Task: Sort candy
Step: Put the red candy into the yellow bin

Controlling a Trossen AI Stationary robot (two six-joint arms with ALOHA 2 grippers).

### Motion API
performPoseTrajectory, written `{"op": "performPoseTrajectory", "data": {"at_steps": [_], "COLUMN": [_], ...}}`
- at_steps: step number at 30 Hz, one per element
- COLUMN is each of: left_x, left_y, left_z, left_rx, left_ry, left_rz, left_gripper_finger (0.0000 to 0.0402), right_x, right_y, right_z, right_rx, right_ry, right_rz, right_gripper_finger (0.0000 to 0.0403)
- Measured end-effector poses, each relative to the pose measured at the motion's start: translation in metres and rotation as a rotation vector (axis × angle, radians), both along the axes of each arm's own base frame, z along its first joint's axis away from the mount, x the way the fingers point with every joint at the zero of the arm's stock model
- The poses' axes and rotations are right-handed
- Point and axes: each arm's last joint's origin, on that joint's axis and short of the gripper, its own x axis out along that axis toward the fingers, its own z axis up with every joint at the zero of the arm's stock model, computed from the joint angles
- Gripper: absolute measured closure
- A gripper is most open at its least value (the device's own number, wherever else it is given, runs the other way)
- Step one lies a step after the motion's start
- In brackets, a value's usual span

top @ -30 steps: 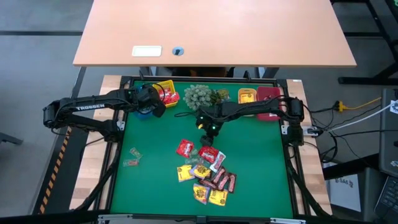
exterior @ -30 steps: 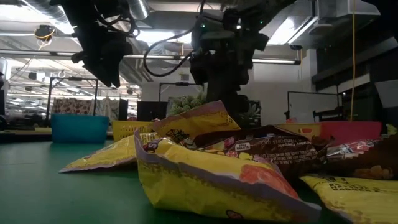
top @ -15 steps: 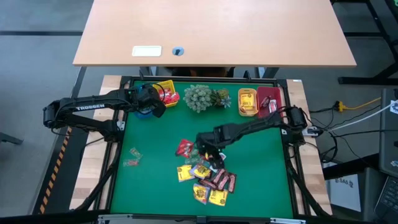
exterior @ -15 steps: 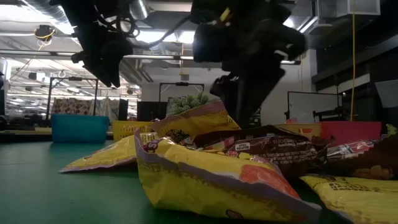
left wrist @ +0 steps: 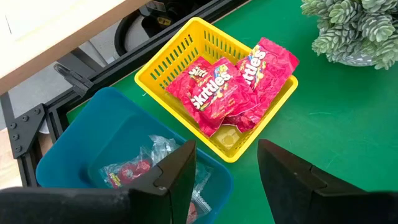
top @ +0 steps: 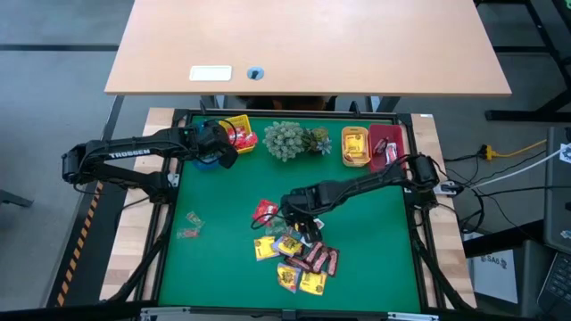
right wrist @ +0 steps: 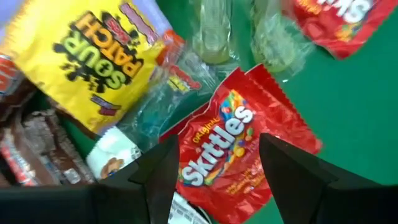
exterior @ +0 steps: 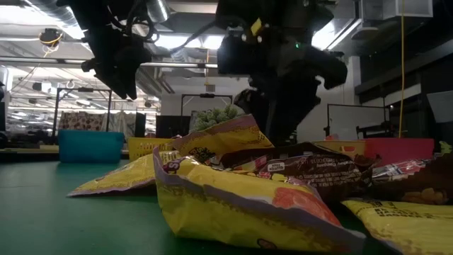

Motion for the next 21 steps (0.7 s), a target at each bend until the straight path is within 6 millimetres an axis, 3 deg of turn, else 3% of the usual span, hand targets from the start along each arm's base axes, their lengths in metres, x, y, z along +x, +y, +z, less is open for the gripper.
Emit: {"op": "performPoseTrajectory", "data": {"at_steps": [8, 21], "left_x": [0.001, 0.001], "left_y": [0.000, 0.000], "left_z": [0.001, 0.001], "left_rx": [0.004, 0.003], "left_ry": [-0.011, -0.019], "left_rz": [0.000, -0.001], "left_gripper_finger": [0.0244, 0.0244], "right_x": [0.004, 0.003], "right_y": [-0.002, -0.004], "right_z": [-0.021, -0.023], "right_rx": [-0.102, -0.163], "right_ry": [0.036, 0.044], "right_rz": [-0.025, -0.014], "right_gripper_finger": [0.0182, 0.0185]}}
